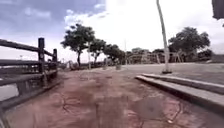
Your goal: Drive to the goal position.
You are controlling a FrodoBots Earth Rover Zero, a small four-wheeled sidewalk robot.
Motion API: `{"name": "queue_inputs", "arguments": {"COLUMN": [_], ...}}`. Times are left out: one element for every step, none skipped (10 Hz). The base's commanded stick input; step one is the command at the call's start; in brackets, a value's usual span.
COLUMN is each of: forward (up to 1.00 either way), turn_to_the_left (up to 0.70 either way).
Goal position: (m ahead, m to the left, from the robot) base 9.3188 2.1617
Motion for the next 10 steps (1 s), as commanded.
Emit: {"name": "queue_inputs", "arguments": {"forward": [1.00,1.00,1.00,1.00,1.00,1.00,1.00,1.00,1.00,1.00], "turn_to_the_left": [0.00,0.00,0.01,0.05,0.12,0.22,0.25,0.26,0.26,0.26]}}
